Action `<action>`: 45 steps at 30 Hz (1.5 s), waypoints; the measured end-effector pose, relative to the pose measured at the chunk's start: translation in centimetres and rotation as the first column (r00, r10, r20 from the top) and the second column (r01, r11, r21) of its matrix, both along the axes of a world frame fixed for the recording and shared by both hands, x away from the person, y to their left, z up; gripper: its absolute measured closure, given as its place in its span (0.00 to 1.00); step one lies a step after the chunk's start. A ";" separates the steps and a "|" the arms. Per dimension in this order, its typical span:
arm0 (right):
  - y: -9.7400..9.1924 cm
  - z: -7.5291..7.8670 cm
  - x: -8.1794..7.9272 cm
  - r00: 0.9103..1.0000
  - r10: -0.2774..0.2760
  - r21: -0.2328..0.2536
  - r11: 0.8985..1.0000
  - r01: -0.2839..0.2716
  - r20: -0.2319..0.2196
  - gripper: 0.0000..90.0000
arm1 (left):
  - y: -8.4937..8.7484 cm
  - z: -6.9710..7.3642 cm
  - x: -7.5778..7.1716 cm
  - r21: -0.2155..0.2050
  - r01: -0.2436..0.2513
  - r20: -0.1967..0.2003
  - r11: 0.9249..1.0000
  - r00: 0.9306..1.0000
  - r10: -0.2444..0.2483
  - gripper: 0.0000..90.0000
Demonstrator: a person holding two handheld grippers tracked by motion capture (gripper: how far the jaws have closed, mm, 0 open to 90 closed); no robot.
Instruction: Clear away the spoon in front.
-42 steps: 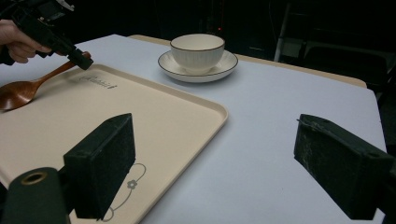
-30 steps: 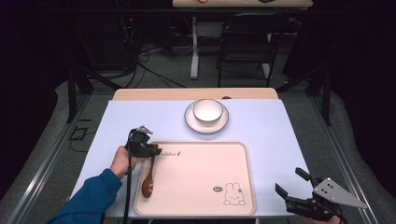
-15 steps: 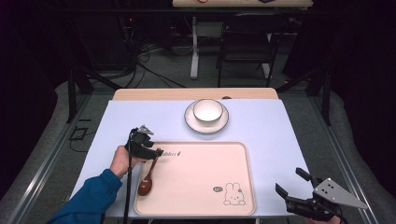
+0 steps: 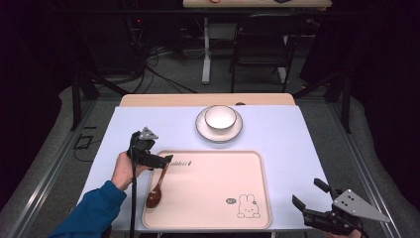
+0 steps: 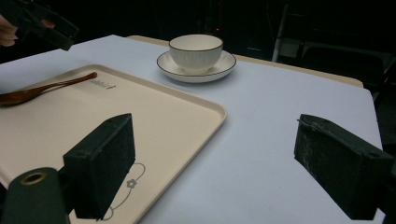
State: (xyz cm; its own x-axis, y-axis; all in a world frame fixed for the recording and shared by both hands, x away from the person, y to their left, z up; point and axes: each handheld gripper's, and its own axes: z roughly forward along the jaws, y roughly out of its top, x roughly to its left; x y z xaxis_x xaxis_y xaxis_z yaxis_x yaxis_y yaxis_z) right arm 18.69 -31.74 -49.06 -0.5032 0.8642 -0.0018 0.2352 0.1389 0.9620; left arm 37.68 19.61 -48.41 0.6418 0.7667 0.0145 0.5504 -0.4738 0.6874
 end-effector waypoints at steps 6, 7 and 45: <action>0.0 0.0 0.0 1.000 0.000 -0.001 1.000 0.000 -0.002 0.13 | 0.9 1.4 -1.4 -0.040 -0.045 0.073 0.998 0.996 0.048 0.02; 0.0 0.0 0.0 1.000 -0.001 0.002 1.000 0.001 -0.005 0.13 | 1.1 1.6 -1.6 -0.046 -0.051 0.087 0.998 0.995 0.055 0.01; 0.0 0.0 0.0 1.000 -0.001 -0.001 1.000 0.001 0.003 0.13 | 4.9 0.6 -10.4 -0.177 -0.112 0.234 0.978 0.960 0.152 0.00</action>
